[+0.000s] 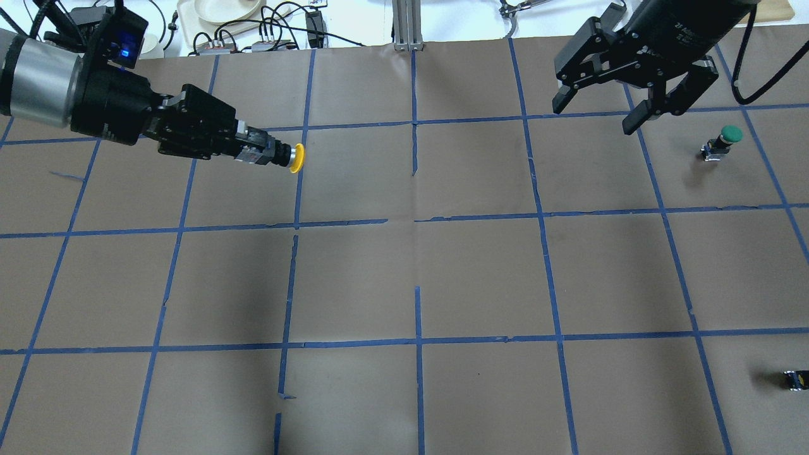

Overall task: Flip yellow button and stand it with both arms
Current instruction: 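Lift the yellow button with the left gripper toward the right gripper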

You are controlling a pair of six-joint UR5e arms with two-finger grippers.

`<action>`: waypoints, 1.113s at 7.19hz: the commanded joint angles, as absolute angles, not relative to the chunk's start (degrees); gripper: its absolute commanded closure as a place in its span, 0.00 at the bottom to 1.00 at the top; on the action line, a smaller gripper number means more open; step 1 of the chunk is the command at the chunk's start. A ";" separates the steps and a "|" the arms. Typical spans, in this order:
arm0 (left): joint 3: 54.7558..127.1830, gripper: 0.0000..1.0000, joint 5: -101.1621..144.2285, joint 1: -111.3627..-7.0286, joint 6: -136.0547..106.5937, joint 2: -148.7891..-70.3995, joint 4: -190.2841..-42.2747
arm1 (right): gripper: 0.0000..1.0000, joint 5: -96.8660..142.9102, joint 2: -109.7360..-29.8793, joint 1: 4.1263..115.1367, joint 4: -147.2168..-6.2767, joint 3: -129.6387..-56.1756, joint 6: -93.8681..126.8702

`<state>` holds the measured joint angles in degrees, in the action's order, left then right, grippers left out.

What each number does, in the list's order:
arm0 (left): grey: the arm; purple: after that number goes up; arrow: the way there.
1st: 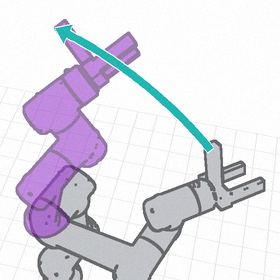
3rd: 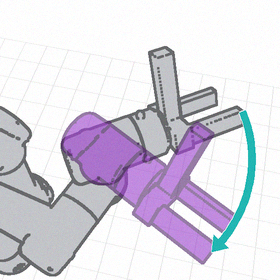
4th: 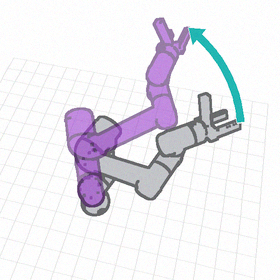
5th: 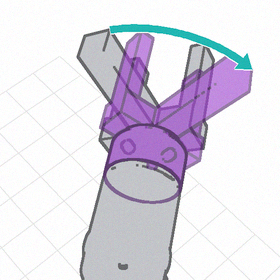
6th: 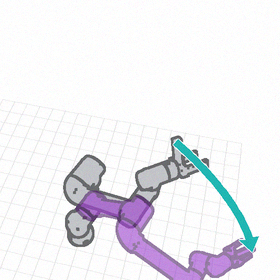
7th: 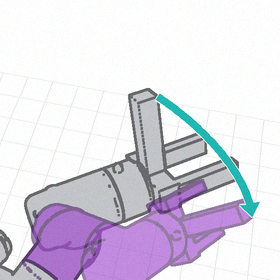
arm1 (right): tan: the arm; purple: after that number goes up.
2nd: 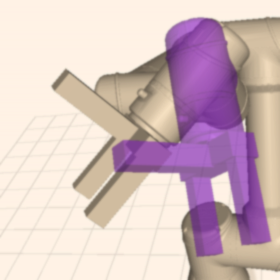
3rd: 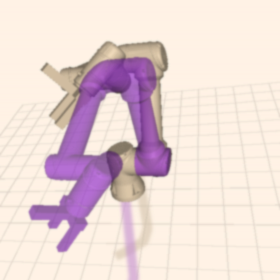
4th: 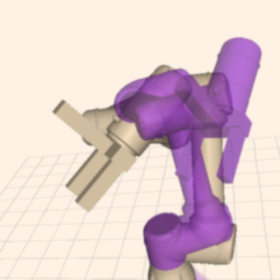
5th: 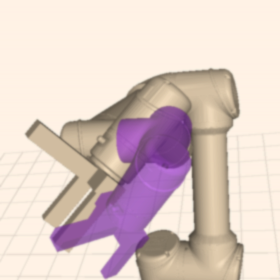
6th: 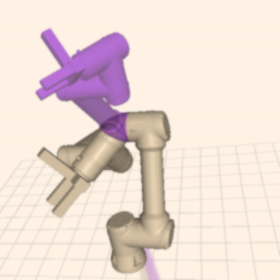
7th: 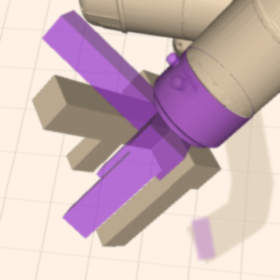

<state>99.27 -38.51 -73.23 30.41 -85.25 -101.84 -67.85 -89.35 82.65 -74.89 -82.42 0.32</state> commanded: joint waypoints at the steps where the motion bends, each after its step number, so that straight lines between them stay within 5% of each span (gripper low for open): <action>1: 99.40 0.98 -25.72 -78.82 22.36 -83.68 -102.22 | 0.00 -49.06 -89.74 81.39 -68.13 -83.75 0.70; 4: 102.90 0.98 -15.50 -83.04 19.95 -79.38 -102.30 | 0.00 -20.38 -94.72 81.56 -68.02 -92.69 1.84; 8: 107.14 0.98 -8.35 -84.20 17.58 -78.75 -98.53 | 0.00 -19.16 -94.93 81.30 -67.68 -94.56 3.25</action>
<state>106.88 -10.25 -84.17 18.37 -78.81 -98.91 -19.35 -95.18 81.45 -68.01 -93.96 3.05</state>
